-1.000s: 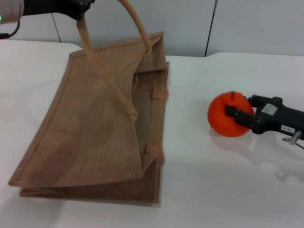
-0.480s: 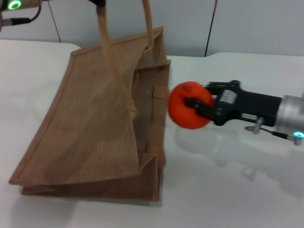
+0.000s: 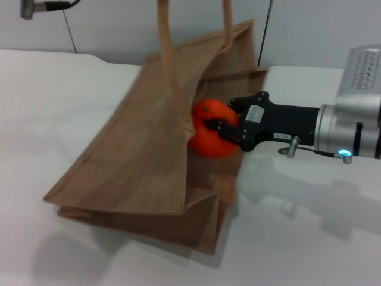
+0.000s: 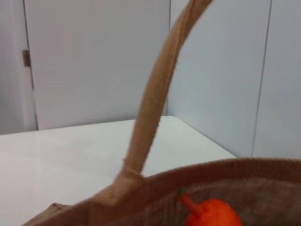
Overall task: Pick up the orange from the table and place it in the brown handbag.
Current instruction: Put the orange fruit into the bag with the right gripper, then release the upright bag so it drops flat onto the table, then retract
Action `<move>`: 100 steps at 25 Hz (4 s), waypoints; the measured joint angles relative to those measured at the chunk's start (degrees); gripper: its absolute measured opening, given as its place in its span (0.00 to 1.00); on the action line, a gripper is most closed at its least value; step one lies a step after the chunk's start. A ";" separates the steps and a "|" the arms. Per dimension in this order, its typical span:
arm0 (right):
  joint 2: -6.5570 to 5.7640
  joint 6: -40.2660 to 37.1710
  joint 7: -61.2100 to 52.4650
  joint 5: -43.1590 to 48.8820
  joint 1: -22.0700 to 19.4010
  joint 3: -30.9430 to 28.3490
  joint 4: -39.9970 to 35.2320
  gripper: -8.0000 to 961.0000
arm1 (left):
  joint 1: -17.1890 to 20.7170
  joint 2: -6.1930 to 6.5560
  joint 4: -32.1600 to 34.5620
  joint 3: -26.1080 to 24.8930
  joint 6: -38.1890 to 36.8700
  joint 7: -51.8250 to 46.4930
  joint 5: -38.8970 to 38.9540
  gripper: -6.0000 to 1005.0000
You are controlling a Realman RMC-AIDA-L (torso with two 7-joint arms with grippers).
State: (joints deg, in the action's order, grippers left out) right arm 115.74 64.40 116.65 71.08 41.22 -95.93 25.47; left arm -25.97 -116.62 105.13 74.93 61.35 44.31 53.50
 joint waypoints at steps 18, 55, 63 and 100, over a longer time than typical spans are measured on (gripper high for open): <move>0.37 -7.12 -1.24 -4.19 2.06 2.41 -2.60 0.32 | 0.17 0.08 -0.01 1.81 -1.26 0.15 0.67 0.13; -5.22 -10.79 -12.77 -0.08 -4.36 1.41 1.31 0.90 | 4.09 0.06 -0.43 1.10 -4.16 -0.42 -3.12 0.14; -5.79 -10.72 -13.07 0.04 -7.52 -1.74 4.41 0.90 | 4.09 0.11 -0.72 1.70 -4.16 1.43 -2.99 0.16; 0.86 -1.80 29.90 -29.09 -24.98 -25.14 -3.93 0.90 | 20.08 0.18 -31.38 25.88 -76.97 -2.45 2.85 0.55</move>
State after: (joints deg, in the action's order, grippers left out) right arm 116.60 62.60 146.55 41.99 16.25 -121.07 21.54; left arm -5.90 -116.43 73.74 100.81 -15.62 41.86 56.35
